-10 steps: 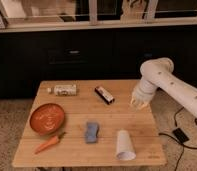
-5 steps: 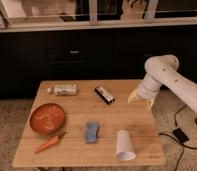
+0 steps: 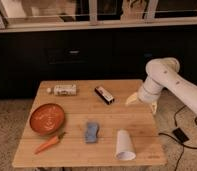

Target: Pick up the ceramic cup

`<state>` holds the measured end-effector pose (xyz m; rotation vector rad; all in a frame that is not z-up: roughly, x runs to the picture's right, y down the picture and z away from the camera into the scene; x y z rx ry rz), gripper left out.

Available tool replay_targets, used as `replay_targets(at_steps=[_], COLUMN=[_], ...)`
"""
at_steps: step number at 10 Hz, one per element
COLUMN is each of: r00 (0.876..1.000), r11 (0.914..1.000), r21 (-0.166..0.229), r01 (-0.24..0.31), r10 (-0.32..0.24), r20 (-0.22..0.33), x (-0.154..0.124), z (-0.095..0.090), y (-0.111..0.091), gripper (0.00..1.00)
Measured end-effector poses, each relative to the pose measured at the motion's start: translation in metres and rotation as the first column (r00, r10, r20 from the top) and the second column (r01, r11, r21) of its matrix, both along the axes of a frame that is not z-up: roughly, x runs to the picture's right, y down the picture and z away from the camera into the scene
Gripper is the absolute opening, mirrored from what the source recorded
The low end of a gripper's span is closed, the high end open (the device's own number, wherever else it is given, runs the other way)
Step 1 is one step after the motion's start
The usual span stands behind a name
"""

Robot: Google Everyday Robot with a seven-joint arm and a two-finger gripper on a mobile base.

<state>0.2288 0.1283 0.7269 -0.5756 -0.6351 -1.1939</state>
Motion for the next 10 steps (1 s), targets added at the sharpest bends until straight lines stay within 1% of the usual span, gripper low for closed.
replay_targets(at_steps=[2, 3, 4, 5, 6, 7, 8, 10], r00=[0.999, 0.999, 0.998, 0.996, 0.994, 0.992, 0.989, 0.985], r11=[0.9996, 0.9992, 0.9982, 0.997, 0.9956, 0.9939, 0.9925, 0.992], r21=[-0.007, -0.006, 0.005, 0.006, 0.015, 0.016, 0.016, 0.018], r01=[0.029, 0.041, 0.059, 0.077, 0.093, 0.109, 0.121, 0.125], r10=[-0.029, -0.04, -0.059, -0.077, -0.093, -0.11, -0.122, -0.126], r20=[0.021, 0.023, 0.031, 0.037, 0.048, 0.062, 0.083, 0.118], x=[-0.002, -0.003, -0.006, -0.009, -0.015, -0.021, -0.03, -0.049], z=[-0.03, -0.041, -0.056, -0.065, -0.074, -0.079, -0.078, -0.075], y=[0.044, 0.061, 0.086, 0.106, 0.131, 0.16, 0.184, 0.211], gripper=[0.8, 0.8, 0.8, 0.8, 0.8, 0.8, 0.8, 0.8])
